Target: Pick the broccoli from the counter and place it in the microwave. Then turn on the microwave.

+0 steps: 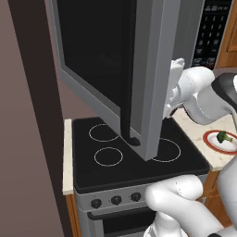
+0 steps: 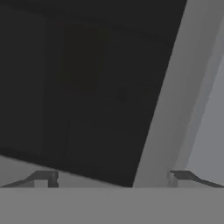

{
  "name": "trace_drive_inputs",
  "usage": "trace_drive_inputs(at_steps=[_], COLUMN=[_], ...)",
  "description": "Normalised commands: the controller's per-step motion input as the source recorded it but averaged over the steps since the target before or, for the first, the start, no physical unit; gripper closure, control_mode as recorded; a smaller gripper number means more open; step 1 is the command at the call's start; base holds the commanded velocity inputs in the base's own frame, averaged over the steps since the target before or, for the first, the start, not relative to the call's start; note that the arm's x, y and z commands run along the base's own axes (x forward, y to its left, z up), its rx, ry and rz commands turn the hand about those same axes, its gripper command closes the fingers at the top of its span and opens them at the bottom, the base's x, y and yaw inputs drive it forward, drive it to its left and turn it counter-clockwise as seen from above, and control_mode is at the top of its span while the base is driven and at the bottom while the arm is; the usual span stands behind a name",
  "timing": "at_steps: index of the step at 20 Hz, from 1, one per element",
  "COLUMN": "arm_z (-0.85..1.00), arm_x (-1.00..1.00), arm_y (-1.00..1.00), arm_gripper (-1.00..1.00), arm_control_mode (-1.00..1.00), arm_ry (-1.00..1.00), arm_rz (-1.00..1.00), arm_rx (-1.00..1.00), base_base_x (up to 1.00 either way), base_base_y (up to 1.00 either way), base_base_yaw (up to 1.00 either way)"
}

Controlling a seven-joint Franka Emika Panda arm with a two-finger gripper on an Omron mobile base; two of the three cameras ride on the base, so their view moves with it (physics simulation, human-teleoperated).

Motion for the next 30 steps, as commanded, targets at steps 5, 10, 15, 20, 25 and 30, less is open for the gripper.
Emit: trace_drive_inputs(at_steps=[5,10,15,20,25,30], arm_z=[0.15,0.03,0.00,-0.19,-0.29,-0.19], arm_x=[0.06,0.11,0.02,0.05,0.11,0.19], arm_y=[-0.42,-0.82,-0.87,-0.75,-0.58,-0.49], arm_gripper=[-1.00,-1.00,-1.00,-1.00,-1.00,-1.00], arm_control_mode=[-1.00,-1.00,-1.00,-1.00,-1.00,-1.00], arm_ry=[-0.26,-0.28,-0.28,-0.32,-0.28,-0.10], arm_rz=[-0.10,-0.27,-0.32,-0.34,-0.32,-0.30], arm_rx=[-0.07,-0.17,-0.21,-0.24,-0.27,-0.26], base_base_x=[0.00,0.00,0.00,0.00,0.00,0.00], base_base_y=[0.00,0.00,0.00,0.00,0.00,0.00], base_base_yaw=[0.00,0.00,0.00,0.00,0.00,0.00])
